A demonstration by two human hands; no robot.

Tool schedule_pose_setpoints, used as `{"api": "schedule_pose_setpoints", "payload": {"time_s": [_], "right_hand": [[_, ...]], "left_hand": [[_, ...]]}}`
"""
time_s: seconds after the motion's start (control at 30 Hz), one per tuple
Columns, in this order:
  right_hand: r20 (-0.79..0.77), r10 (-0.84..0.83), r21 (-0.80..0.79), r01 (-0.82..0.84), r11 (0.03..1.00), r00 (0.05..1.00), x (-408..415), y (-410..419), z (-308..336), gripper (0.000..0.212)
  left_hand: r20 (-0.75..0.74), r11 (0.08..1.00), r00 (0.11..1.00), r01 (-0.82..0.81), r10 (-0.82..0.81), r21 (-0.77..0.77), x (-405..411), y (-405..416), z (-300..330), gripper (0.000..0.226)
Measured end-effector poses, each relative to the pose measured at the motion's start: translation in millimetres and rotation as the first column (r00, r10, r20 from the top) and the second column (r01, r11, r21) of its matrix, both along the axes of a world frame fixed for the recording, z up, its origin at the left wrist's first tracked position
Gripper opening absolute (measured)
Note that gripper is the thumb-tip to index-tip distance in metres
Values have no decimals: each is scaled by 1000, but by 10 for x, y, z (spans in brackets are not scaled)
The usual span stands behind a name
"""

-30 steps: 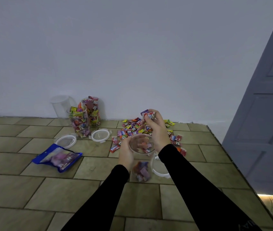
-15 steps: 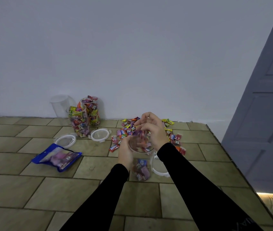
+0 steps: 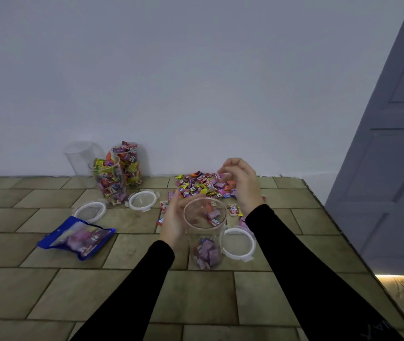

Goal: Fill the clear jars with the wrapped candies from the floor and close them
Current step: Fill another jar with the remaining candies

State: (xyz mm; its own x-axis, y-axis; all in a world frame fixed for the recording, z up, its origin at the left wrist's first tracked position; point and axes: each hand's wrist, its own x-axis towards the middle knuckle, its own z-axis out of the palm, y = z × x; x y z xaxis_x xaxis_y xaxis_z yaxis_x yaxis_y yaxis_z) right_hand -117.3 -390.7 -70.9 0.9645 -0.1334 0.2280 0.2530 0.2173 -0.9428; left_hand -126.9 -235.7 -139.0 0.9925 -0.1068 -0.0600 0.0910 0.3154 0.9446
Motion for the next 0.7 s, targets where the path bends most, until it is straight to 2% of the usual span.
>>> {"api": "schedule_pose_setpoints", "payload": {"time_s": [0.03, 0.13, 0.2, 0.27, 0.3, 0.37, 0.43, 0.57, 0.7], "right_hand": [[-27, -31, 1, 31, 1000, 999, 51, -53, -90, 21], [-83, -193, -87, 185, 979, 978, 147, -248, -413, 20], [-111, -286, -217, 258, 942, 952, 194, -395, -643, 16], [-115, -337, -399, 268, 877, 934, 283, -531, -864, 19], [-107, -354, -529, 248, 812, 929, 325, -584, -953, 19], [-82, -379, -776, 179, 604, 922, 402, -692, -1092, 18], [-61, -374, -892, 118, 436, 925, 440, -791, -1172, 24], [-99, -294, -978, -38, 206, 951, 509, -959, -1281, 47], [-145, -203, -980, -113, 164, 968, 543, -950, -1380, 85]], "left_hand": [[24, 999, 1000, -8, 7, 48, 37, 34, 13, 63], [158, 936, 987, -72, 18, 344, 204, 99, 12, 43], [216, 861, 975, -71, -46, 504, 357, 119, -33, 26], [239, 741, 960, -54, -146, 669, 592, 139, -158, 14], [256, 637, 944, -68, -207, 767, 694, 147, -207, 16], [254, 394, 902, -105, -349, 913, 863, 98, -263, 40], [196, 241, 876, -95, -441, 966, 961, 17, -263, 57], [166, 108, 824, -127, -542, 986, 1131, -218, -317, 57], [115, -19, 763, -164, -636, 986, 1245, -405, -433, 91]]}}
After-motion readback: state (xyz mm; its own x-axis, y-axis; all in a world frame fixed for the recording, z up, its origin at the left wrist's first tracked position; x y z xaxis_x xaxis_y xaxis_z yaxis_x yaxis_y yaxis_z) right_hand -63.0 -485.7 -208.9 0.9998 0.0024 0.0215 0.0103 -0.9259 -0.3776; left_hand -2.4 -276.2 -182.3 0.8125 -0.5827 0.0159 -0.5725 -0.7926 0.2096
